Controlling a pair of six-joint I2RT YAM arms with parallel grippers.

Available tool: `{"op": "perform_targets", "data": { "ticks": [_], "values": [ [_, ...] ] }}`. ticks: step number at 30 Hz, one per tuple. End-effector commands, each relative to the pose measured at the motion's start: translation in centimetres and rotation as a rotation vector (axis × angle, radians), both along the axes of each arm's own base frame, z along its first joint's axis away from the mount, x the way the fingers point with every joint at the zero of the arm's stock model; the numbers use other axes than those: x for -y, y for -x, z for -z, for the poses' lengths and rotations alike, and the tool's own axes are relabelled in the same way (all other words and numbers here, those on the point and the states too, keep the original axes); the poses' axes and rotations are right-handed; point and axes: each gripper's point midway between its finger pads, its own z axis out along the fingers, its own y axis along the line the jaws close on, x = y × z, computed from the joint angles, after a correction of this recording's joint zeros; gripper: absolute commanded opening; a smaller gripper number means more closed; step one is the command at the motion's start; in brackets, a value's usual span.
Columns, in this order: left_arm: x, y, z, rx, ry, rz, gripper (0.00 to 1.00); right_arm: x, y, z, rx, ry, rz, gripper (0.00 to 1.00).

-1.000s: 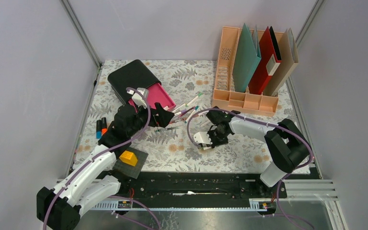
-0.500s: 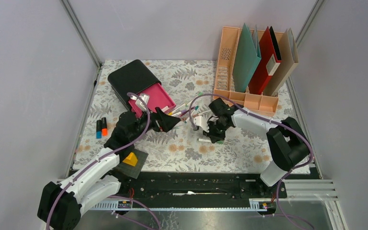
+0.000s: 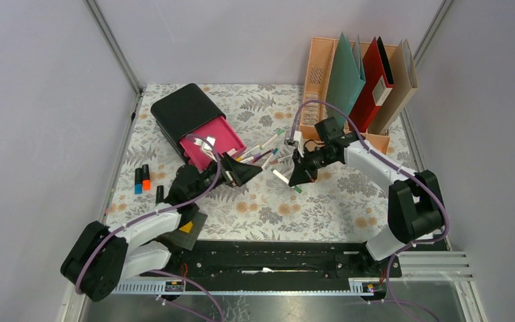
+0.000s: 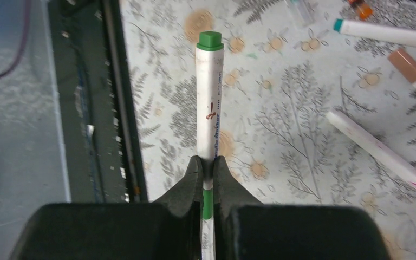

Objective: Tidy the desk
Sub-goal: Pick up the stationery from the corner of the board.

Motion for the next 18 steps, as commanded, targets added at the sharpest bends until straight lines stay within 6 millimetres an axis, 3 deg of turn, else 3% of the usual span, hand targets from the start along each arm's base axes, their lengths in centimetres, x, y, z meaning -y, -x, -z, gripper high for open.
{"op": "perform_targets", "data": {
  "ticks": [1,12,18],
  "values": [
    [2.4,0.7,-3.3,0.095,0.12,0.036,0.99,-1.9,0.6,-4.7,-0.118,-0.221,-0.003,0.0],
    [7.0,0.5,-1.6,0.087,0.149,0.004,0.81,-2.6,1.5,-6.3,-0.245,-0.354,-0.029,0.0],
    [8.2,0.0,-1.6,0.087,0.167,0.001,0.68,-2.7,1.7,-6.1,-0.268,-0.362,-0.034,0.0]
  ]
}}
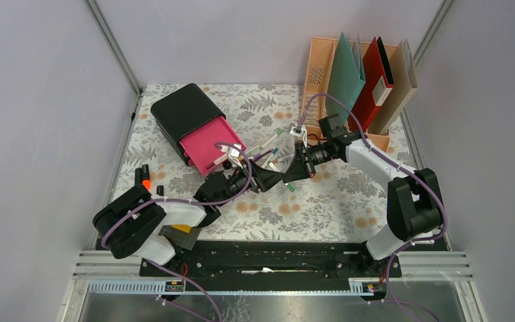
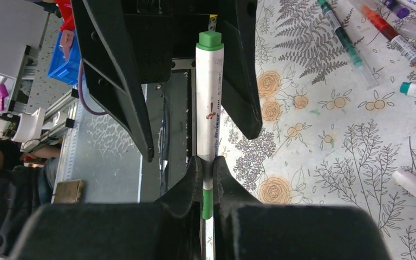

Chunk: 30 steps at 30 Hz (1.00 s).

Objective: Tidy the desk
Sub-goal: Pick up the stationery from the corner of the board.

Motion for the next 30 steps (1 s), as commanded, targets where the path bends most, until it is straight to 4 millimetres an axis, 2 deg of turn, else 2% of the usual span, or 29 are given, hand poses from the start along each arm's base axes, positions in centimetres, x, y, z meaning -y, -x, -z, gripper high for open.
{"op": "perform_targets", "data": {
  "ticks": [1,4,8,13,16,21,24,25,27,30],
  "values": [
    [0.5,-1.3,-4.1,0.101,0.119,-0.047,0.66,-0.3,0.3,-0.9,-0.028,-0.052,-0.022,0.0],
    [0.7,-1.4,-4.2,0.099,0.127,-0.05,0.64,-0.3,0.4,-0.7,-0.033,-0.051,-0.023,0.0],
    [0.6,-1.7,-4.2,0.097,0.127,-0.063,0.55,-0.3,0.4,-0.7,-0.036,-0.052,-0.024,0.0],
    [0.7,-1.7,-3.9,0.09,0.123,-0.058,0.27,-0.2,0.4,-0.5,-0.043,-0.051,-0.024,0.0],
    [0.9,-1.5,-3.8,0.091,0.119,-0.046,0.0,-0.2,0.4,-0.4,-0.046,-0.049,-0.024,0.0],
    [0.8,-1.3,-3.9,0.103,0.113,-0.041,0.0,-0.1,0.4,-0.1,-0.031,-0.034,-0.019,0.01],
    [0.6,-1.3,-3.7,0.113,0.072,-0.048,0.0,0.2,0.2,0.5,0.004,0.0,-0.006,0.47],
    [0.4,-1.4,-3.6,0.117,0.052,-0.052,0.0,0.3,0.1,0.6,0.023,0.017,0.0,0.56],
    [0.0,-1.6,-3.1,0.111,-0.007,-0.068,0.0,0.6,0.0,0.7,0.067,0.041,0.009,0.67],
    [-1.3,-2.1,-2.4,0.116,-0.121,-0.107,0.0,1.2,-0.2,0.9,0.131,0.082,0.019,0.74]
  ]
}}
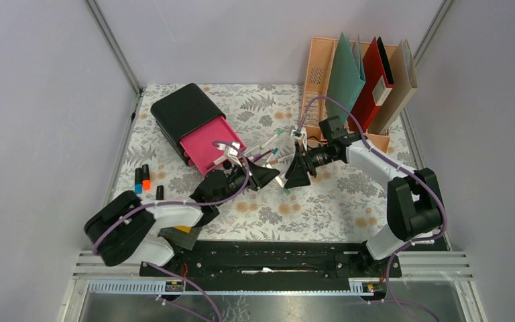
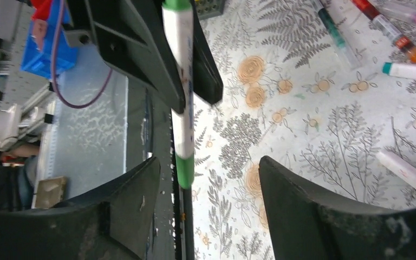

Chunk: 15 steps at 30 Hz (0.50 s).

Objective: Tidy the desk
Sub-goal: Pick up the stationery from the corner of the board.

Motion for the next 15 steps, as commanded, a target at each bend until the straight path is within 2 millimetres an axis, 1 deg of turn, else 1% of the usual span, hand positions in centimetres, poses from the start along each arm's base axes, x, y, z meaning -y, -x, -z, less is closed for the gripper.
{"op": "perform_targets", "data": {
  "ticks": [1,3,4,7,11,15],
  "values": [
    [-1.6,-1.1,-1.8,0.086,-0.136,-0.063,0.0,1.1,-0.2,-0.4,0.141,0.066,0.014,0.75],
    [-2.8,-1.6,-1.5,0.1,-0.259,-0.103,0.0,1.6,-0.4,0.0,0.178,0.107,0.016,0.77],
    [-3.4,-1.9,-2.0,0.12,-0.316,-0.123,0.0,1.9,-0.5,0.1,0.194,0.126,0.014,0.77],
    [-5.7,-2.9,-2.6,0.159,-0.504,-0.182,0.0,2.4,-0.6,0.4,0.22,0.165,0.016,0.78],
    [-8.3,-4.0,-3.3,0.191,-0.732,-0.211,0.0,2.6,-0.6,0.5,0.238,0.177,0.017,0.78],
    [-10.9,-5.5,-4.6,0.229,-0.938,-0.27,0.0,2.7,-0.6,0.7,0.239,0.183,0.016,0.78]
  ]
}}
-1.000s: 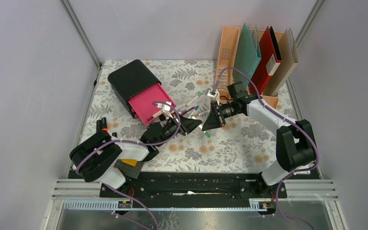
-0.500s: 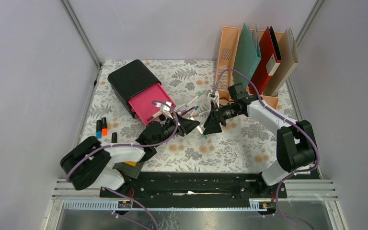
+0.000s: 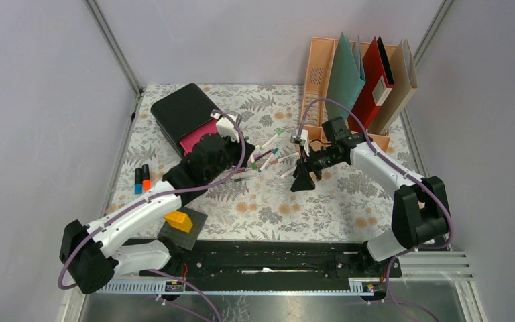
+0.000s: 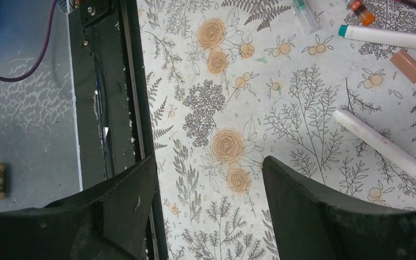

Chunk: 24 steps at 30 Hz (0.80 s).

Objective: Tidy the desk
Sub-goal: Pick up the stationery from the corner of the board, then place the stationery in the drawer.

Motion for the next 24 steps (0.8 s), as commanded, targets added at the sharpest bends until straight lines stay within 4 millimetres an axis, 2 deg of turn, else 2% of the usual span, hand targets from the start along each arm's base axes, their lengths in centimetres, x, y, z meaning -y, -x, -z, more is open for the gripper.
{"op": "perform_targets", "data": {
  "ticks": [1,6,11,18,24],
  "values": [
    [-5.2,-1.3,1.1,0.013,-0.385,-0.108,0.0,0.3,-0.2,-1.0,0.067,0.006,-0.011,0.78],
    [-8.1,-3.3,-0.2,0.056,-0.567,-0.215,0.0,0.3,-0.2,-1.0,0.069,0.009,-0.013,0.78],
    [-10.4,-4.8,-0.6,0.064,-0.736,-0.307,0.0,0.4,-0.2,-0.9,0.072,0.015,-0.015,0.78],
    [-11.5,-5.9,0.9,0.041,-0.881,-0.355,0.0,0.5,-0.1,-0.8,0.068,0.017,-0.02,0.78],
    [-14.2,-7.3,2.8,-0.004,-1.025,-0.506,0.01,0.5,0.0,-1.0,0.076,0.014,-0.02,0.78]
  ]
}}
